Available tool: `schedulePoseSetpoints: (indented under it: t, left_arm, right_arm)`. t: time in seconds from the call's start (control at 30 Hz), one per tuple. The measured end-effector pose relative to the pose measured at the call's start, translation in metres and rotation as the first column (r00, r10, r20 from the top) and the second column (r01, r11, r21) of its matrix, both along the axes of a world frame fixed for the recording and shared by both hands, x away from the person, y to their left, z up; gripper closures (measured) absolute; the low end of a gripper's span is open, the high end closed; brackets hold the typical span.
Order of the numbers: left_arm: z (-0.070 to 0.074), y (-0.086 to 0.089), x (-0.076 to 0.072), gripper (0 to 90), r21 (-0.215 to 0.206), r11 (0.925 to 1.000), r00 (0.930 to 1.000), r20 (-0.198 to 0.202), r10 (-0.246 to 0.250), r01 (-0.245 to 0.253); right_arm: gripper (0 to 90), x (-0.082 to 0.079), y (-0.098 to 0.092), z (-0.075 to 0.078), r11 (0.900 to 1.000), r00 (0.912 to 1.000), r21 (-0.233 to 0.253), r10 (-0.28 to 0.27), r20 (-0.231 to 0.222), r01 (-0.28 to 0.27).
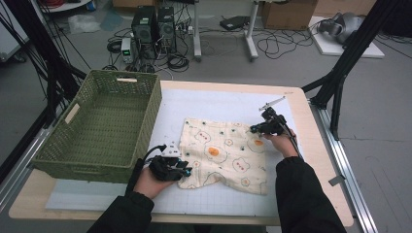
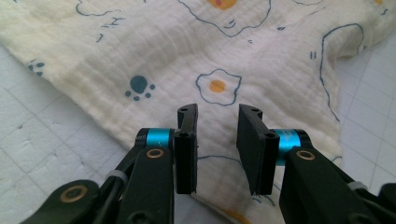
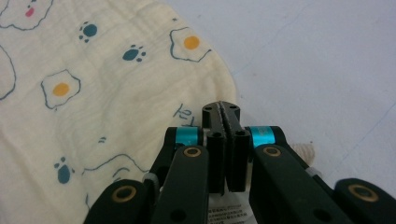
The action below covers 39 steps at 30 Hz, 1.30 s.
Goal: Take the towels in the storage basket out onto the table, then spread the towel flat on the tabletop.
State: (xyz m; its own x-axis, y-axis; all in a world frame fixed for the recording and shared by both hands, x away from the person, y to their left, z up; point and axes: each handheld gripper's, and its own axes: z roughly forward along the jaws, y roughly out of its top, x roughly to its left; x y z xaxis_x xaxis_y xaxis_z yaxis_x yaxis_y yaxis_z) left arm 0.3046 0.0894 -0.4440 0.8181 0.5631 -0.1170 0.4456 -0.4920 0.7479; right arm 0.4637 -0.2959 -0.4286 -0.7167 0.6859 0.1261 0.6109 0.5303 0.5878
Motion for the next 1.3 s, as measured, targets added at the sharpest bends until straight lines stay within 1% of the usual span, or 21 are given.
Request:
schedulePoseSetpoints:
  t: [0.23, 0.37, 0.47, 0.5, 0.53, 0.6, 0.63, 0.8, 0.83, 0.87, 0.9, 0.93, 1.0, 1.03, 1.07, 1.1, 1.13, 1.17, 1.2, 1.23, 1.3]
  left_arm:
    - [0.001, 0.0, -0.001, 66.1, -0.003, 1.0, 0.9999, 0.007, 0.008, -0.008]
    - [0.002, 0.0, -0.001, 65.8, -0.003, 0.9999, 0.9996, 0.021, 0.016, -0.016]
    - [0.002, 0.0, -0.001, 65.6, -0.002, 0.9998, 0.9995, 0.025, 0.019, -0.019]
    - [0.002, 0.0, -0.001, 65.5, -0.001, 0.9998, 0.9995, 0.026, 0.019, -0.019]
    - [0.002, 0.0, -0.001, 65.4, -0.001, 0.9998, 0.9995, 0.026, 0.02, -0.02]
    - [0.002, 0.0, -0.001, 65.2, -0.002, 0.9998, 0.9995, 0.026, 0.02, -0.02]
    - [0.002, 0.0, -0.001, 65.2, -0.001, 0.9998, 0.9995, 0.026, 0.02, -0.02]
    - [0.002, 0.0, -0.001, 64.6, -0.003, 0.9998, 0.9994, 0.026, 0.022, -0.021]
    - [0.002, 0.0, -0.001, 64.3, -0.003, 0.9997, 0.9994, 0.027, 0.023, -0.023]
    - [0.002, 0.0, -0.001, 64.1, -0.001, 0.9998, 0.9994, 0.027, 0.022, -0.022]
    - [0.002, 0.0, -0.001, 64.0, -0.003, 0.9997, 0.9994, 0.027, 0.023, -0.023]
    - [0.003, 0.0, -0.001, 63.8, -0.002, 0.9997, 0.9993, 0.03, 0.024, -0.024]
    - [0.003, 0.0, -0.001, 63.8, -0.006, 0.9997, 0.9991, 0.035, 0.025, -0.024]
    - [0.003, 0.0, -0.001, 63.7, -0.008, 0.9997, 0.9989, 0.04, 0.023, -0.023]
    - [0.003, 0.0, -0.001, 63.5, -0.009, 0.9997, 0.9989, 0.041, 0.024, -0.024]
    - [0.003, 0.0, -0.001, 63.2, -0.008, 0.9997, 0.9988, 0.041, 0.024, -0.024]
    - [0.003, 0.0, -0.001, 63.0, -0.009, 0.9997, 0.9988, 0.042, 0.025, -0.025]
    - [0.003, 0.0, 0.0, 63.0, -0.01, 0.9996, 0.9988, 0.041, 0.027, -0.027]
    - [0.003, 0.0, 0.0, 63.0, -0.01, 0.9996, 0.9988, 0.041, 0.028, -0.028]
    - [0.003, 0.0, 0.0, 63.0, -0.007, 0.9996, 0.9987, 0.041, 0.029, -0.029]
    - [0.003, 0.0, 0.0, 63.0, -0.004, 0.9996, 0.9989, 0.036, 0.029, -0.029]
  right_arm:
    - [89.5, -0.003, 0.003, 0.004, 0.999, 0.9996, -0.023, 0.028, 0.008, -0.028]
    - [89.6, -0.004, 0.0, 0.009, 1.0, 0.9992, -0.02, 0.019, 0.036, -0.018]
    - [89.6, -0.004, -0.003, 0.011, 1.0, 0.9992, -0.026, 0.018, 0.037, -0.017]
    - [89.6, -0.004, -0.003, 0.011, 1.0, 0.9993, -0.02, 0.017, 0.035, -0.016]
    - [89.6, -0.004, -0.004, 0.011, 1.0, 0.9993, -0.028, 0.008, 0.036, -0.007]
    - [89.6, -0.004, -0.004, 0.012, 1.0, 0.9991, -0.02, 0.011, 0.042, -0.011]
    - [89.6, -0.004, -0.004, 0.012, 1.0, 0.9989, -0.026, 0.015, 0.044, -0.014]
    - [89.6, -0.004, -0.005, 0.016, 1.0, 0.9972, -0.031, 0.01, 0.075, -0.008]
    - [89.6, -0.004, -0.005, 0.017, 1.0, 0.9977, -0.023, 0.006, 0.068, -0.005]
    - [89.6, -0.003, -0.005, 0.018, 1.0, 0.9977, -0.031, 0.008, 0.067, -0.006]
    - [89.7, -0.003, -0.005, 0.019, 0.999, 0.9971, -0.045, 0.006, 0.076, -0.003]
    - [89.7, -0.001, -0.005, 0.023, 0.999, 0.9965, -0.048, -0.003, 0.083, 0.007]
    - [89.6, 0.0, -0.006, 0.028, 0.997, 0.989, -0.063, -0.024, 0.146, 0.034]
    - [89.6, 0.0, -0.008, 0.031, 0.997, 0.983, -0.051, -0.053, 0.176, 0.063]
    - [89.5, 0.0, -0.01, 0.032, 0.996, 0.9792, -0.047, -0.069, 0.191, 0.079]
    - [85.5, 0.0, -0.012, 0.032, 0.994, 0.9774, -0.056, -0.078, 0.196, 0.09]
    - [73.6, 0.0, -0.014, 0.033, 0.99, 0.9705, -0.059, -0.111, 0.214, 0.127]
    - [68.2, 0.0, -0.017, 0.033, 0.991, 0.971, -0.026, -0.126, 0.203, 0.134]
    - [67.0, -0.001, -0.019, 0.034, 0.991, 0.973, -0.001, -0.129, 0.191, 0.132]
    - [66.8, -0.003, -0.02, 0.035, 0.992, 0.9752, 0.005, -0.125, 0.182, 0.126]
    - [65.9, -0.011, -0.021, 0.036, 0.996, 0.9798, 0.023, -0.09, 0.179, 0.087]
